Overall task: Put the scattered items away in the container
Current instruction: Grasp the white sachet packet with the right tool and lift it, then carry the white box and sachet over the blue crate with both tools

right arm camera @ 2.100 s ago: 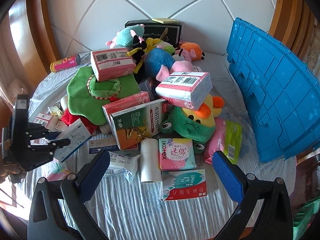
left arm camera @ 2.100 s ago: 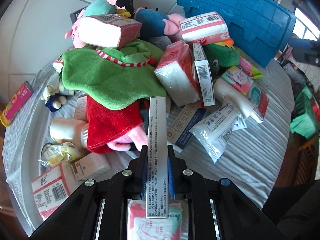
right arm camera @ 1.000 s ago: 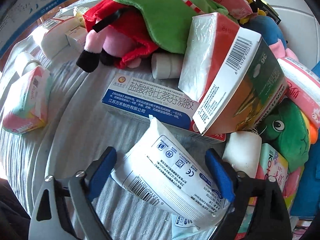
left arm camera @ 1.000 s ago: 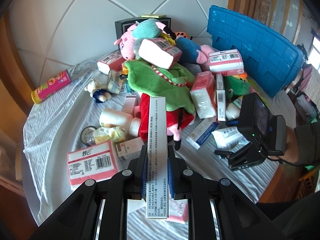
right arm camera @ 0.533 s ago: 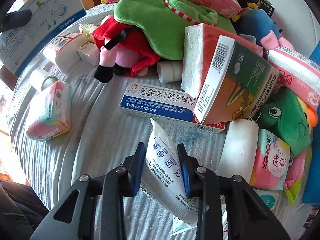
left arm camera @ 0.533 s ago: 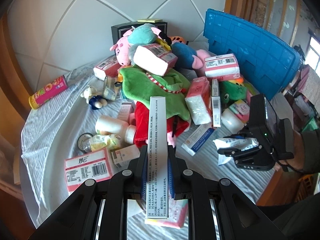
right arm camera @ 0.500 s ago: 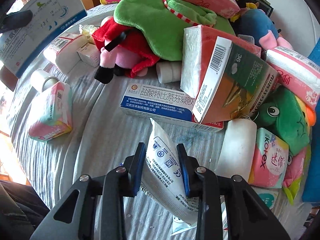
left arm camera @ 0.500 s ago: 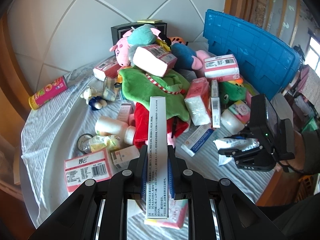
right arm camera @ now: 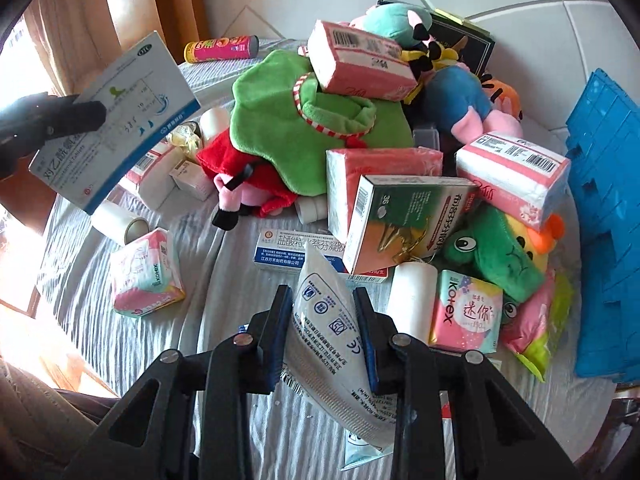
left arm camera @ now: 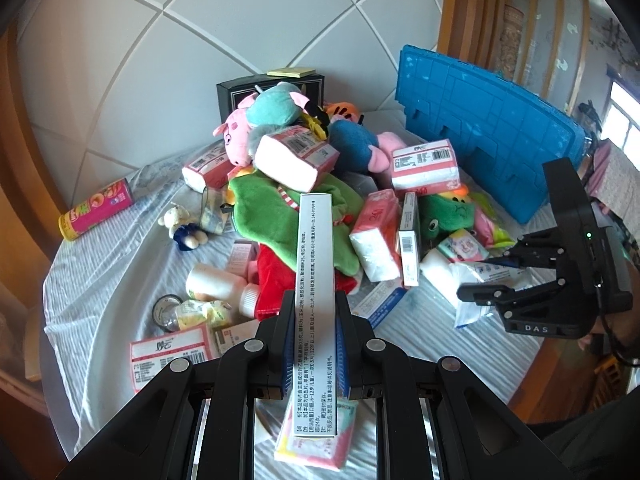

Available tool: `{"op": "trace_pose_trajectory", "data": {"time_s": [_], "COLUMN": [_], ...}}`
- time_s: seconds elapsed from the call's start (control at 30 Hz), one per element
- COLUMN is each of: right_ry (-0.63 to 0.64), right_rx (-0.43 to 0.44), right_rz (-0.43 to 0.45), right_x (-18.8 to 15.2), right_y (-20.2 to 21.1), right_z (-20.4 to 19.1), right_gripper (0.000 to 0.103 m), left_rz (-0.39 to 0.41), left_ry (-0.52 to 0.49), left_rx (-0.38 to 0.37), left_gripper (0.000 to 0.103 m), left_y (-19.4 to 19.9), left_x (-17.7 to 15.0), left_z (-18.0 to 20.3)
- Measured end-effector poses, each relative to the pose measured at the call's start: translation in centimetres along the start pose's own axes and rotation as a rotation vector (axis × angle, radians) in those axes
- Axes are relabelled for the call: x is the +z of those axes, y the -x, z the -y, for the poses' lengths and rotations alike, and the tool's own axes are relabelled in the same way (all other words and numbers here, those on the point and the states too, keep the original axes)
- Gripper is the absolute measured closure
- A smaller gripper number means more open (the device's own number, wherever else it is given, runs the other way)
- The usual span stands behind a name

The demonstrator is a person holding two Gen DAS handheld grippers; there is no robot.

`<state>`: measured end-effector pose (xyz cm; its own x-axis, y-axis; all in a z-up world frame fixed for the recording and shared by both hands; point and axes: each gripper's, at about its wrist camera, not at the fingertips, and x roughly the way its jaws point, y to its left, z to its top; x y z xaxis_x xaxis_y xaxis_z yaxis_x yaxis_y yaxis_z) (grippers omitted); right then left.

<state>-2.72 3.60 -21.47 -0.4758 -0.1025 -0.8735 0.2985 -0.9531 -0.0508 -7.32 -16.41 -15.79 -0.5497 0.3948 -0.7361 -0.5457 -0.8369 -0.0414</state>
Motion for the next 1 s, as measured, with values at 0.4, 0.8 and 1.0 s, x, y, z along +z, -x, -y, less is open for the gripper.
{"op": "trace_pose_trajectory", "data": {"time_s": [0.4,0.8,1.0], "right_ry": [-0.068,-0.103,-0.082], "right_rx": [-0.067,-0.016,0.013], "right_rz": [0.123,0.242,0.281], "right_x": [3.2,5.5,5.8], "right_y": [8.2,13.5,15.0], "right_z": [2.1,7.5,11.7], "right_gripper": [0.073,0.073,0.073], "left_rz": [0.072,0.108,0.112], "left_ry": [0.006,0.027,0.071], "left_rx": [0.015,0.098,0.138], "left_gripper": [0.087,0.087,0.087], "left_y": [3.2,4.7,4.4], "left_x": [3.9,7.6,9.9], "left_z": [2.0,5.8,8.8]}}
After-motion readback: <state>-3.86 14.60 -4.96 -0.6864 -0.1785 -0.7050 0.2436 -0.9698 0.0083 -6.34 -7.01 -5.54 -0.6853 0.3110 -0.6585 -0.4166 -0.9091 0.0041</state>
